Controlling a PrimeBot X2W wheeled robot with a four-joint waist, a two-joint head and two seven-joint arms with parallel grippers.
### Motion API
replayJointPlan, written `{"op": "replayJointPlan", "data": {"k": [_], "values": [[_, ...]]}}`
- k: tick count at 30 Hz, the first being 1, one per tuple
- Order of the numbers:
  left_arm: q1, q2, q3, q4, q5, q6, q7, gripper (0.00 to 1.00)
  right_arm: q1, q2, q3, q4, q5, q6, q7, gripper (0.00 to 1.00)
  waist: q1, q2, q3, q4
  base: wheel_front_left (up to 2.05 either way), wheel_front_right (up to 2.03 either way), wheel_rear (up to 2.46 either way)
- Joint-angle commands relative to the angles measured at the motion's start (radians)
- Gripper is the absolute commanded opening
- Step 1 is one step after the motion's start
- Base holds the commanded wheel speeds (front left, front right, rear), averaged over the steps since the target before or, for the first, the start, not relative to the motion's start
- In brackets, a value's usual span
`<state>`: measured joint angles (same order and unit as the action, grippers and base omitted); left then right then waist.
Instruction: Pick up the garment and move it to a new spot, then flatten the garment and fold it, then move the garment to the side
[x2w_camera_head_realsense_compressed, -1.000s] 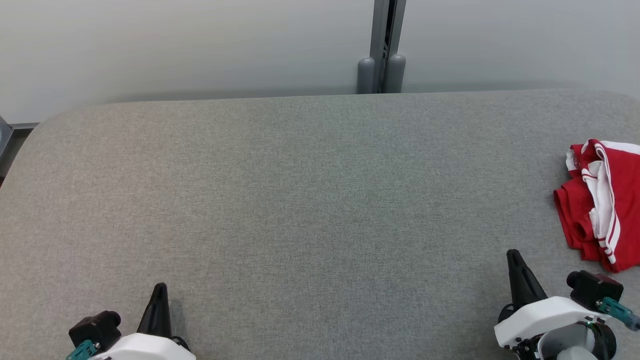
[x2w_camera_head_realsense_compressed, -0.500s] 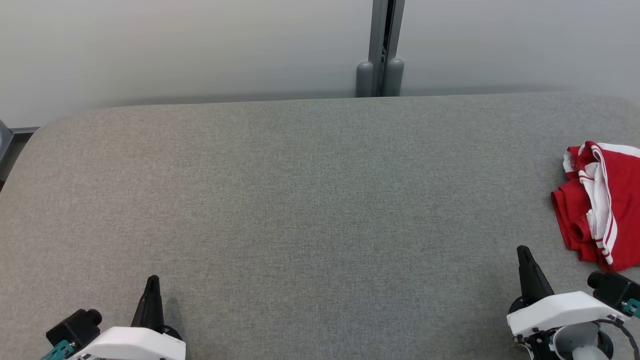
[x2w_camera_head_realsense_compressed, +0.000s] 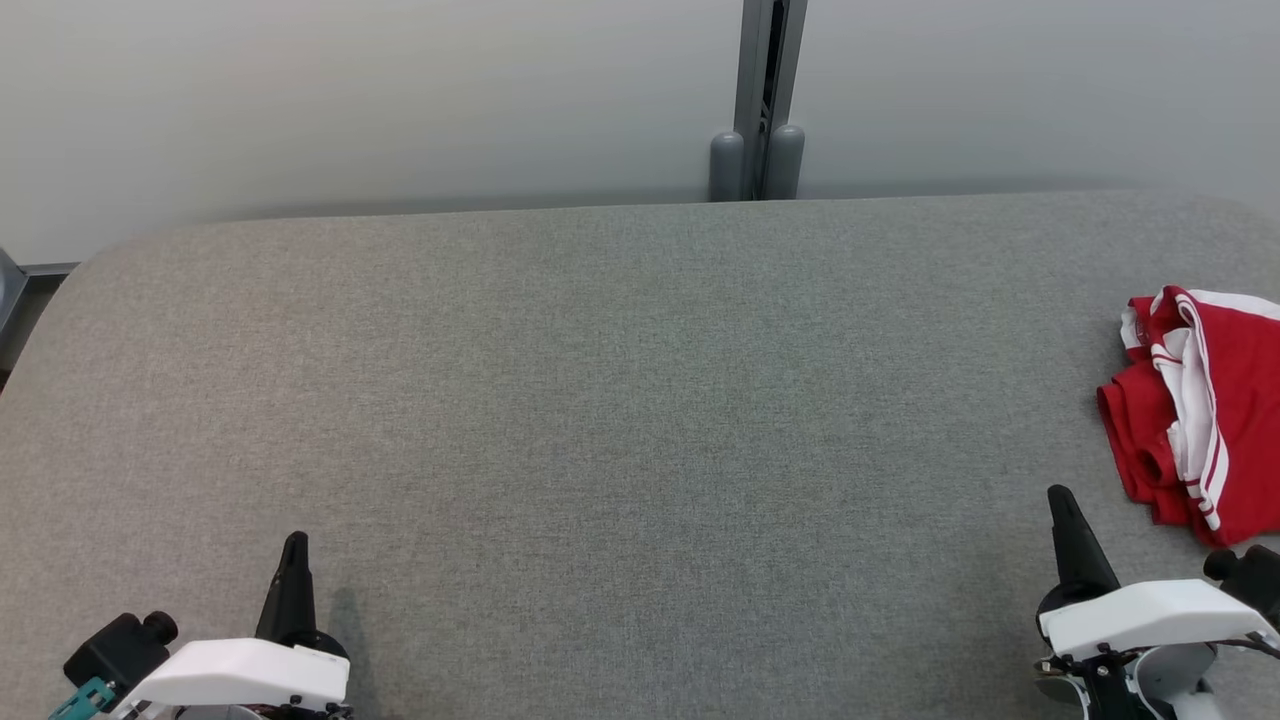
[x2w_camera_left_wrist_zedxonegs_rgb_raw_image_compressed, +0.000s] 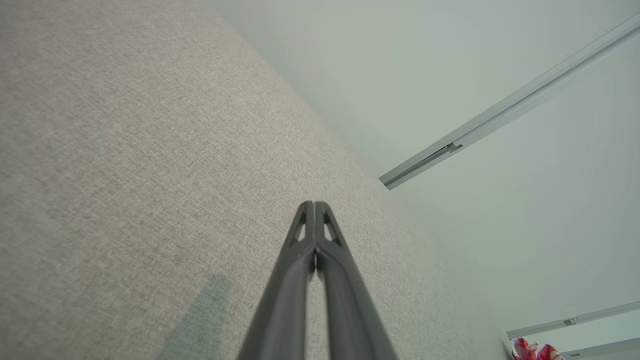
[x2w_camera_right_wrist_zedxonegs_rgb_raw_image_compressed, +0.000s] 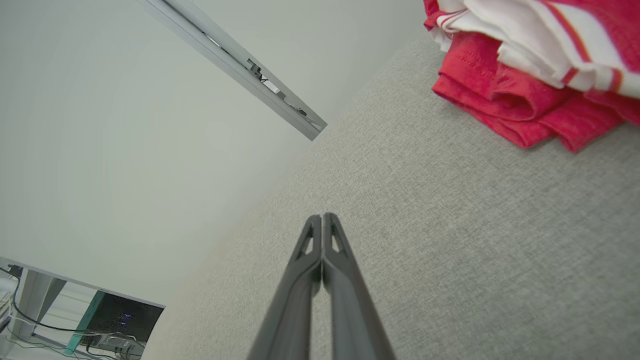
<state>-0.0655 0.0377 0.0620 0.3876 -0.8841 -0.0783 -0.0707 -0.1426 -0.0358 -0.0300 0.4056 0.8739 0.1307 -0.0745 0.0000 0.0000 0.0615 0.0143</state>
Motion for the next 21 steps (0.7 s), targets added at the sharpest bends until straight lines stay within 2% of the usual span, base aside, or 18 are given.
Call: {"op": "replayJointPlan", "data": {"k": [1, 21], "values": [[-0.026, 0.008, 0.007, -0.020, -0.035, -0.006, 0.006, 0.00, -0.005, -0.009, -0.008, -0.019, 0.035, 0.000, 0.009, 0.00, 0.0000, 0.0000, -0.001, 0.000, 0.00, 0.00, 0.00], [-0.036, 0.010, 0.023, -0.061, -0.261, -0.021, 0.065, 0.00, 0.009, -0.012, -0.033, -0.068, 0.265, 0.000, 0.069, 0.00, 0.0000, 0.0000, -0.016, -0.004, 0.00, 0.00, 0.00]]}}
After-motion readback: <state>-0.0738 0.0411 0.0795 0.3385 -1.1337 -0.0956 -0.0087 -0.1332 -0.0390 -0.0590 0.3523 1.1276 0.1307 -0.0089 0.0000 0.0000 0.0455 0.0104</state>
